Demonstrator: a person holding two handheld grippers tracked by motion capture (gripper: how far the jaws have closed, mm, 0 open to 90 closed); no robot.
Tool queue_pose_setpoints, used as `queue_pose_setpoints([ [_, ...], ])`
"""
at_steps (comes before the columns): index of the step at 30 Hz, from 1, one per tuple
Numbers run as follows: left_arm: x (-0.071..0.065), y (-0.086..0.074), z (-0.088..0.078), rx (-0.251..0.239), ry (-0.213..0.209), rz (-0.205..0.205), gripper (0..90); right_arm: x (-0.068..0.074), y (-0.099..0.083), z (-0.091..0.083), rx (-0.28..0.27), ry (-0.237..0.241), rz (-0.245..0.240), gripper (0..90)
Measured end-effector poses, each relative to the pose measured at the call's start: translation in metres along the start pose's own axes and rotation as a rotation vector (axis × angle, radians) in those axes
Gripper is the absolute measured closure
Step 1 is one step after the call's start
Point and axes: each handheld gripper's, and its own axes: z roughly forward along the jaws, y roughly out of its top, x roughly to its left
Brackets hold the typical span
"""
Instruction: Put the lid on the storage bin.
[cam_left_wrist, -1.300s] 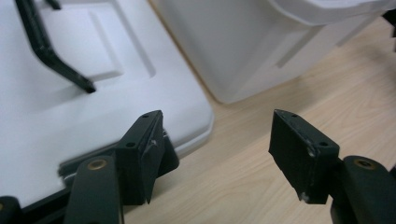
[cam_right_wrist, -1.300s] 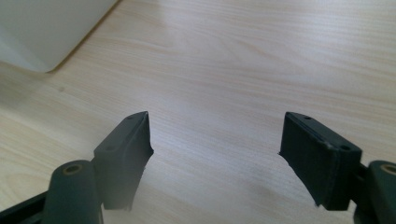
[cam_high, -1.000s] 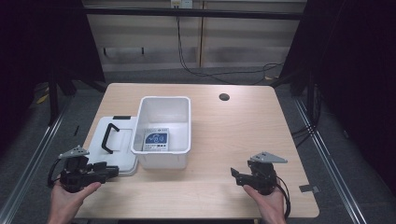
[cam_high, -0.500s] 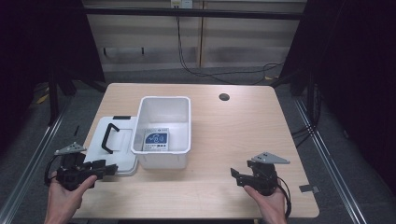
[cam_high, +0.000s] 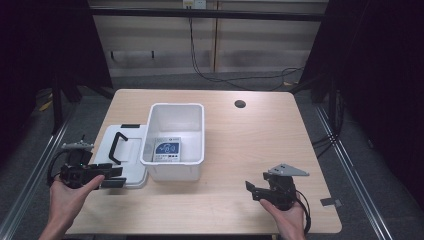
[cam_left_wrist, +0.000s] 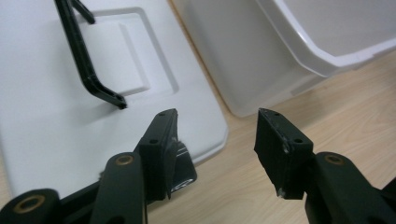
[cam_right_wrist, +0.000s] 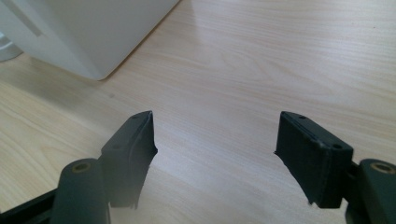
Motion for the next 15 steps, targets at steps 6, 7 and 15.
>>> queue_pose_setpoints([
  [6,0.005,0.014,0.001,0.068,0.045,-0.004,48.0,0.0,0.0,0.0,-0.001,0.013,-0.004,27.8],
  [7,0.006,0.016,0.001,0.066,0.041,-0.01,47.7,0.001,0.001,0.0,-0.004,0.019,-0.005,27.8],
  [15,0.014,0.036,0.0,0.116,0.051,-0.027,35.8,0.002,0.001,0.0,-0.001,0.029,-0.005,27.8],
])
